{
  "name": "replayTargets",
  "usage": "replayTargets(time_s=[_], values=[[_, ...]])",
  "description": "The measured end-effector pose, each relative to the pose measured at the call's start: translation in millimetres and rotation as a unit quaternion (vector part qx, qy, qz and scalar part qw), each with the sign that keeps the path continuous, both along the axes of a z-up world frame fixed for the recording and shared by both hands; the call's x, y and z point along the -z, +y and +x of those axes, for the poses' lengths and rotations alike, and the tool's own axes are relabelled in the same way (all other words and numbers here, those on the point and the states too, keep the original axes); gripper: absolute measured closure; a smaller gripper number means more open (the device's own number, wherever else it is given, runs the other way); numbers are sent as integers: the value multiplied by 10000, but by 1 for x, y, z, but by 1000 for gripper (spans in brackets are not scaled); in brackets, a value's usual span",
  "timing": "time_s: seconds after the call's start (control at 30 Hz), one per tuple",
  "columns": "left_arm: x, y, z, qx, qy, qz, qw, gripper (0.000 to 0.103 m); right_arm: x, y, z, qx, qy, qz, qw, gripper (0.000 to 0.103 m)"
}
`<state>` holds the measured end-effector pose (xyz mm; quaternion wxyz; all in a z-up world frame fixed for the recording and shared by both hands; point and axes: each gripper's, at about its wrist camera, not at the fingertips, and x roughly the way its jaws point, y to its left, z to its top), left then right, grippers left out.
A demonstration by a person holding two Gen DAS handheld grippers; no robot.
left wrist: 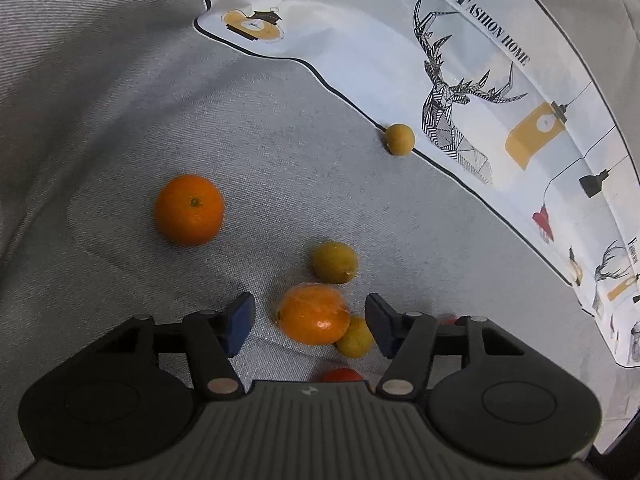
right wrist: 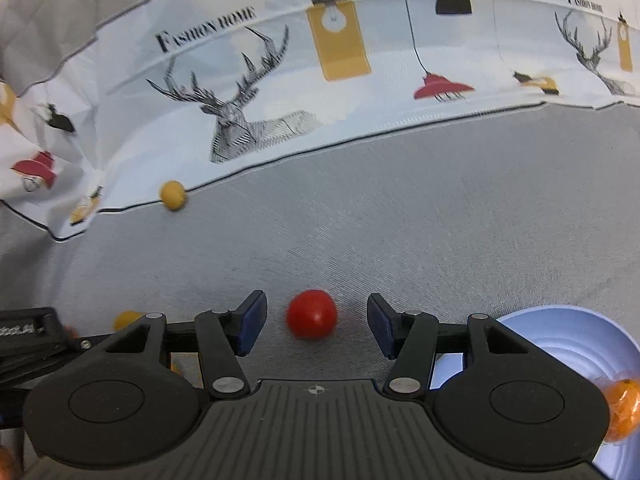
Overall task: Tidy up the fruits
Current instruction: 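Grasp a bagged orange with the left gripper while the right gripper grasps a red tomato, then carry the orange in the left gripper and the tomato in the right gripper over the plate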
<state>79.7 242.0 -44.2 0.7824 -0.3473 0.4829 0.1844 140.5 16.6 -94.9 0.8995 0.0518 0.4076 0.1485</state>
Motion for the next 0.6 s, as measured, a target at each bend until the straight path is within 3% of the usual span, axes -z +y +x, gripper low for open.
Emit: replayTargets(time_s=[0.07, 0.2, 0.3, 0.6], values=[[0, -3, 3, 40, 6, 81, 10000, 40, 6, 1, 4, 36, 62, -47, 10000, 45], [0, -5, 5, 66, 37, 227, 9997, 57, 12, 3, 8, 36, 86, -162, 9998, 48], [-2, -5, 5, 112, 54, 255, 9996, 58, 12, 7, 7, -121, 20, -265, 9996, 71], [-29, -8, -1, 180, -95, 529, 9984, 58, -9, 11, -6, -431, -150, -197, 9988, 72]])
